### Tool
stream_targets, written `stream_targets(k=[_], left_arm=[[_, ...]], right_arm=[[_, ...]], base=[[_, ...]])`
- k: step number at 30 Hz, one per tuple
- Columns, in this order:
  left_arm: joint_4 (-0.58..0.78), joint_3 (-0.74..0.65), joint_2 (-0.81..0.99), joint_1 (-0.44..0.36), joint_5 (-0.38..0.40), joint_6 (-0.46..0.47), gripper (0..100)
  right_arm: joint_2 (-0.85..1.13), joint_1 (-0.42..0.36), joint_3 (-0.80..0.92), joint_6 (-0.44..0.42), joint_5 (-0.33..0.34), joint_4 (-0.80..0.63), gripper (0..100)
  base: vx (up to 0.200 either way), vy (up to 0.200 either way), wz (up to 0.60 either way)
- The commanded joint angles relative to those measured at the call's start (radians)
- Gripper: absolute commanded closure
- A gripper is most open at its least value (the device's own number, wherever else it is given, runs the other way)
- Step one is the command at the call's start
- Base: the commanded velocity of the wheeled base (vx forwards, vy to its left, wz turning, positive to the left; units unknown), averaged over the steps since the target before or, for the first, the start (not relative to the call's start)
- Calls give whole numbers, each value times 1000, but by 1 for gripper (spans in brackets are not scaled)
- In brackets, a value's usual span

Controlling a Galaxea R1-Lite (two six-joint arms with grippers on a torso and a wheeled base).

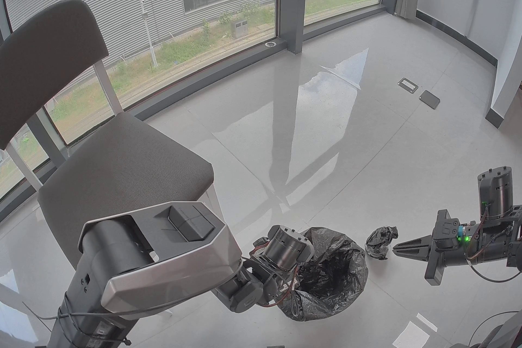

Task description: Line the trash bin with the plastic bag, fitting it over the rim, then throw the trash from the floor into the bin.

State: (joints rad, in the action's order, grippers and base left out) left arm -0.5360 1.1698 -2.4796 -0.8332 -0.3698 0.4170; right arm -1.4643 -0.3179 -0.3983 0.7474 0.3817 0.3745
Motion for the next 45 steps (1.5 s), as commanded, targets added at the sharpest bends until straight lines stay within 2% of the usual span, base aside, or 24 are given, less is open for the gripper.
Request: stream_targets(k=[1,3,4,12,19,24,33,39,42,43,45], left_arm=[[4,42,-55,-4,0,0,0],[4,54,-68,-4,3,0,0],[2,54,-70,-3,5,0,100],[1,44,-48,6,-8,-7,100],[-2,-47,28,6,-23,-17,100],[-2,-91,33,37,-29,-18,100],[-7,-82,37,72,-40,-21,100],[-58,-48,28,37,9,-43,100],[-55,-13,8,29,26,-20,100],[-55,4,-12,22,28,-14,0],[-55,33,-38,20,23,-17,0]], right_arm=[[-1,-10,-1,0,0,0,100],[-1,-10,1,0,0,0,100],[1,-10,1,0,0,0,100],[-1,-10,-1,0,0,0,100],[1,-9,-1,0,0,0,100],[2,-9,-2,0,0,0,100],[2,-9,1,0,0,0,100],[1,-10,-2,0,0,0,100],[2,-9,1,0,0,0,100],[2,-9,3,1,0,0,100],[2,-9,3,1,0,0,100]], base=[[0,0,0],[0,0,0],[0,0,0],[0,0,0],[0,0,0],[0,0,0],[0,0,0],[0,0,0],[0,0,0],[0,0,0],[0,0,0]])
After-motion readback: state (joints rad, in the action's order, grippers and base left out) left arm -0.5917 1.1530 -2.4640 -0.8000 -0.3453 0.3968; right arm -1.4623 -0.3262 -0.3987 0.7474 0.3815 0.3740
